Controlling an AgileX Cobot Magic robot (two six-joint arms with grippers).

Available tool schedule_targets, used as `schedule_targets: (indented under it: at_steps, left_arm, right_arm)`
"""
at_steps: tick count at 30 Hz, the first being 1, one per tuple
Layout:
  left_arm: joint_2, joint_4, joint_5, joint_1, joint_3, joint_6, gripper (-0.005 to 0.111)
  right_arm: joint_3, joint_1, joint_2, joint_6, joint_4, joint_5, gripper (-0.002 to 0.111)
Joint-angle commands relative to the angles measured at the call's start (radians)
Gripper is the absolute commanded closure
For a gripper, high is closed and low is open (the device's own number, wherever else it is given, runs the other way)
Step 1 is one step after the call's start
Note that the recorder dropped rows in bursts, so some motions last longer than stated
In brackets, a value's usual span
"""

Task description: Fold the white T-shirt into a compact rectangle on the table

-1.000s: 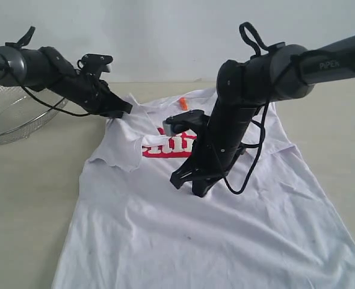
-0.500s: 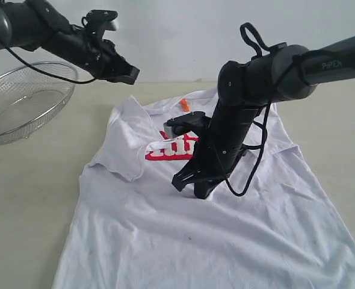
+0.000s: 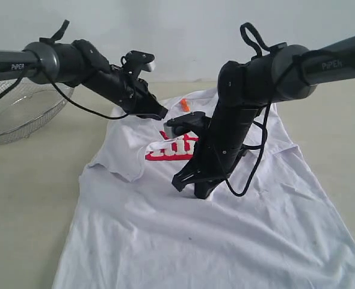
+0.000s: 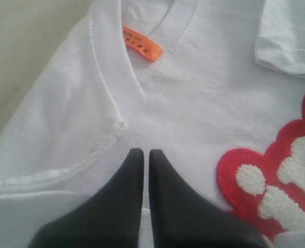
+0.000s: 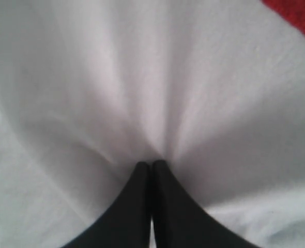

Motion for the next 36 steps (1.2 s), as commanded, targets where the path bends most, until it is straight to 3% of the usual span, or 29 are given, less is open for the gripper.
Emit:
schedule_targets:
  at_steps: [1,8,15,30,36]
  left_arm:
    - [0.022,-0.012,-0.019,-0.008,-0.002,0.004,0.102]
    - [0.021,-0.011,-0.086,-0.008,-0.002,0.004,0.102]
    - [0.043,-0.004,-0.248,-0.006,-0.014,0.014,0.102]
    - [0.109,-0.004,-0.325,0.097,-0.097,0.023,0.102]
    - [0.089,-0.019,-0.287,0.113,-0.128,0.023,0.102]
  right_arm:
    - [0.060,0.002,0.020,0.020,-0.045,0.053,0.109]
    - [0.100,0.002,0.020,0.020,-0.007,0.073,0.109]
    - [0.100,0.002,0.020,0.016,0.000,0.082,0.109]
    - [0.100,0.002,0.020,0.014,0.000,0.112,0.109]
    - [0.100,0.002,0.020,0.014,0.000,0.124,0.109]
